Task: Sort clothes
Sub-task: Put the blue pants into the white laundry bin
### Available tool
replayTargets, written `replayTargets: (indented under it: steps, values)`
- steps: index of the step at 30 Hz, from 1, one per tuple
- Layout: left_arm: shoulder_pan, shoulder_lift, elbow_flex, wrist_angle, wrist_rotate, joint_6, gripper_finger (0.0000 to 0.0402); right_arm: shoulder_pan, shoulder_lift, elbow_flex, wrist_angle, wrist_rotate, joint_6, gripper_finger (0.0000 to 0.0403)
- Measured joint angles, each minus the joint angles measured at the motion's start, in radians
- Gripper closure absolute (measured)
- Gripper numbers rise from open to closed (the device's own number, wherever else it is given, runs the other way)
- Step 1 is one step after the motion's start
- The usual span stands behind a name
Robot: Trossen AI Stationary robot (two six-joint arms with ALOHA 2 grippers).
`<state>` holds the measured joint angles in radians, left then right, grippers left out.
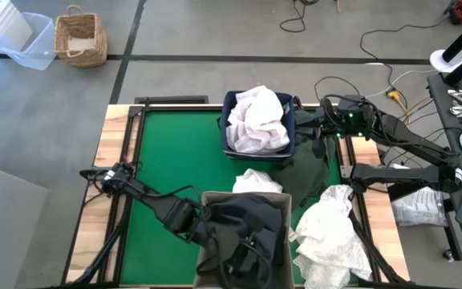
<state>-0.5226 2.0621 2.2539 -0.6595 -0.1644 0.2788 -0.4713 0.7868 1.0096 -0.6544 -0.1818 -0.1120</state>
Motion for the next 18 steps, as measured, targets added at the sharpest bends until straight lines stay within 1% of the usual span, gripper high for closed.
replayTargets:
  steps: [5, 11, 18]
  values:
    - [0.021, 0.0, -0.001, -0.059, 0.003, -0.002, 0.0401, 0.0, 0.0, 0.0, 0.0, 0.0, 0.0, 0.0284]
    - [0.037, 0.0, -0.002, -0.085, 0.112, -0.019, 0.0401, 0.0, 0.0, 0.0, 0.0, 0.0, 0.0, 0.0285]
    - [0.053, 0.0, -0.032, -0.094, 0.118, -0.031, 0.0401, 0.0, 0.0, -0.008, 0.0, 0.0, 0.0, 0.0298]
